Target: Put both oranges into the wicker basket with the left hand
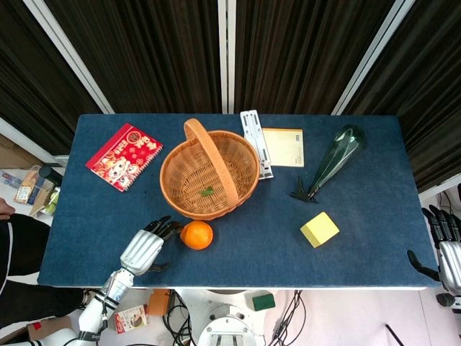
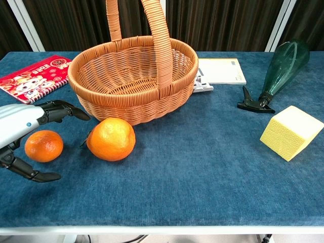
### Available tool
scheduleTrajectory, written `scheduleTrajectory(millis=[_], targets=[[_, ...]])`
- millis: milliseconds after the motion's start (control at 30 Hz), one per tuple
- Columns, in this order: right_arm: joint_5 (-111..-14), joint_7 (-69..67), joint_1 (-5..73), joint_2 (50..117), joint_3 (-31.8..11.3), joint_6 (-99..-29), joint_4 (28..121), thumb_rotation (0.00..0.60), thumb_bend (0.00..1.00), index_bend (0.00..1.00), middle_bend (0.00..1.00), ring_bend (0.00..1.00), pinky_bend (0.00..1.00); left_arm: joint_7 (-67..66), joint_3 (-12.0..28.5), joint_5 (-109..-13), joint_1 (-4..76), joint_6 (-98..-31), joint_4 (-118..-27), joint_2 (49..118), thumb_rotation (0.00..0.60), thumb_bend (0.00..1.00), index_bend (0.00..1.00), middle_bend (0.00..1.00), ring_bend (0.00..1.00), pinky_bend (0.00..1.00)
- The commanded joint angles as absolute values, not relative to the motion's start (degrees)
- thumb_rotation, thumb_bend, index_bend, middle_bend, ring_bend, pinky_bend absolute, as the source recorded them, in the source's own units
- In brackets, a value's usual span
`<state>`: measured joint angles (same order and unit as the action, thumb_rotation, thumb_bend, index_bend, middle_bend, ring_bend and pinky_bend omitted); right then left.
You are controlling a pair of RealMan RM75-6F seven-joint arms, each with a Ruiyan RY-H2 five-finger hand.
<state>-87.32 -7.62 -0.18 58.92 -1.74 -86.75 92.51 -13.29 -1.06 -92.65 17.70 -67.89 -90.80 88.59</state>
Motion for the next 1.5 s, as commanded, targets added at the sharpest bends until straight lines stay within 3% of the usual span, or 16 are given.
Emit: scheduleTrajectory(millis=[33, 233, 633, 733, 900, 1300, 1500], targets=[[-87.3, -7.5, -0.1, 58.9, -1.7, -86.7, 92.5, 0.6, 0.32, 0.0, 0.0, 0.0, 0.0, -13.4, -1.1, -92.2, 17.8, -68.0, -90.7, 88.4, 0.6, 0.09, 0.19, 0.18, 0.08, 0.23], [-87.3, -7.1, -0.1, 59.1, -1.7, -86.5, 92.5, 0.6, 0.32, 0.0, 0.0, 0.0, 0.0, -13.8, -1.1, -90.4, 17.6, -68.2, -90.8, 87.6, 0.6, 0.1, 0.19, 0.18, 0.08, 0.24], [-87.1, -6.3, 0.0, 59.4, -1.7, -86.4, 92.7, 0.6, 0.32, 0.0, 0.0, 0.0, 0.0, -14.8, -0.4, -85.2, 18.5, -65.5, -89.1, 87.9, 0.6, 0.16, 0.2, 0.18, 0.15, 0.4], [-87.0, -6.3, 0.0, 59.3, -1.7, -86.3, 92.7, 0.6, 0.32, 0.0, 0.0, 0.0, 0.0, -14.7, -0.2, -84.9, 18.6, -66.0, -88.2, 88.6, 0.6, 0.2, 0.25, 0.22, 0.22, 0.47], [-87.0, -6.3, 0.0, 59.3, -1.7, -86.3, 92.7, 0.6, 0.32, 0.0, 0.0, 0.0, 0.0, -16.8, -0.1, -84.1, 18.7, -66.4, -86.4, 89.5, 0.6, 0.29, 0.37, 0.37, 0.39, 0.6], [-86.9, -6.7, -0.2, 59.1, -1.8, -86.6, 92.8, 0.6, 0.32, 0.0, 0.0, 0.0, 0.0, -15.3, 0.8, -86.5, 18.1, -71.8, -89.3, 86.2, 0.6, 0.32, 0.45, 0.45, 0.43, 0.63], [-86.9, -6.4, -0.1, 59.1, -1.7, -86.3, 92.8, 0.6, 0.32, 0.0, 0.0, 0.0, 0.0, -14.0, 4.7, -87.2, 18.8, -75.3, -96.4, 80.0, 0.6, 0.31, 0.45, 0.45, 0.43, 0.63]])
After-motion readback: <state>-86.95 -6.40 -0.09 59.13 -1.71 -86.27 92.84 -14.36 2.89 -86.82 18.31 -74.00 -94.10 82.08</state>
